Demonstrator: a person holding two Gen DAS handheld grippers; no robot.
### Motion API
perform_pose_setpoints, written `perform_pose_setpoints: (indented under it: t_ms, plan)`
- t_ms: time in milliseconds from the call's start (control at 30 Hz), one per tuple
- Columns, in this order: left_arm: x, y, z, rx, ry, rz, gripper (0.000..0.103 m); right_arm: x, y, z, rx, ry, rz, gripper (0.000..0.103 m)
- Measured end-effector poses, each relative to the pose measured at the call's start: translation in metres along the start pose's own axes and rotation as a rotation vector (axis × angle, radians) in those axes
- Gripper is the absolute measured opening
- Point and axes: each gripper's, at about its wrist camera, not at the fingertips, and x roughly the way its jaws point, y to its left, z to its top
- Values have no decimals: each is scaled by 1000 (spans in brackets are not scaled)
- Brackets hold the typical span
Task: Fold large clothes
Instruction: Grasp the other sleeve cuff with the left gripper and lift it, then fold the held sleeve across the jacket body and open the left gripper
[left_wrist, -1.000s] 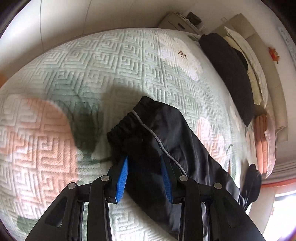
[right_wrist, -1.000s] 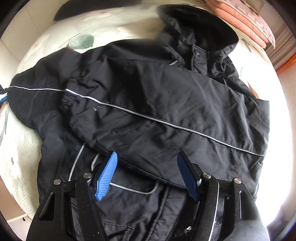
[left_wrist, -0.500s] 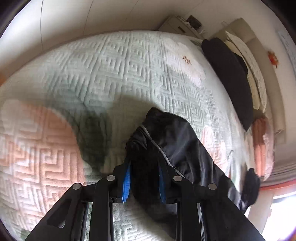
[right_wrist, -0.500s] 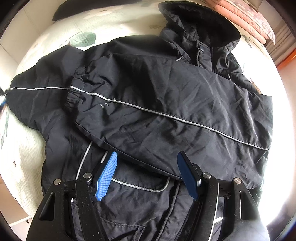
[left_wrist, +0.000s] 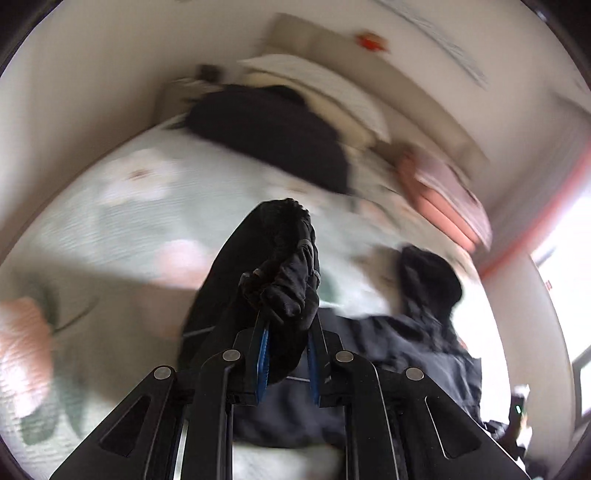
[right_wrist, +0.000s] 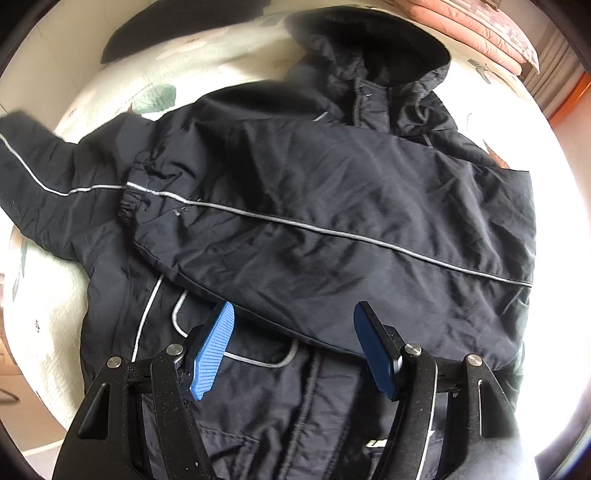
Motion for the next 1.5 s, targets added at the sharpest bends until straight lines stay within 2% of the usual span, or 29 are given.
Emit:
perform_pose_setpoints:
  t_ms: [167,200,267,367,500,633,700,733,800,833,967,1033,1100,1167,1267,1433,1467,1500]
  plan:
    - [15,-115,-22,139,39,-168,17,-17,-42,-9,25,-17,0,70]
    - [22,-144,-30,173,67,-226,17,-19,-53,-12,32,-19,-4,70]
    - [32,-179,-43,203,81,-285,17,-24,-71,-16,40,-25,-14,70]
    - [66,-229,-74,215,151,-350,17,-28,-96,-24,58,-25,-22,70]
    - [119,-280,-121,282,267,-334,17,-28,-130,-35,87,-26,-24,70]
    - [168,-312,-178,384,379,-247,18,-26,-153,-43,112,-29,-14,70]
    - [187,-317,-202,399,438,-190,20,-24,-160,-45,116,-29,-8,70]
    - [192,-315,-208,398,458,-174,27,-23,-162,-45,116,-29,-4,70]
    - [206,-311,-224,353,550,-229,40,-21,-164,-45,110,-27,12,70]
    - [209,-308,-226,332,564,-249,48,-19,-164,-45,104,-25,17,70]
    - [197,-299,-224,258,590,-302,51,-18,-158,-38,78,-30,45,70]
    - [184,-294,-216,191,609,-343,51,-19,-152,-29,66,-41,84,70]
    - [162,-286,-200,145,578,-374,51,-20,-143,-19,55,-51,131,70]
    - [146,-277,-189,117,539,-367,53,-15,-131,-8,39,-60,183,70]
    - [123,-250,-175,79,486,-303,54,4,-116,5,30,-39,245,70]
    - [100,-204,-160,31,424,-182,54,48,-111,17,97,34,373,71]
    - [98,-197,-159,18,415,-169,54,56,-112,17,121,46,399,69]
    - [96,-192,-157,8,408,-160,54,59,-111,16,142,48,430,54]
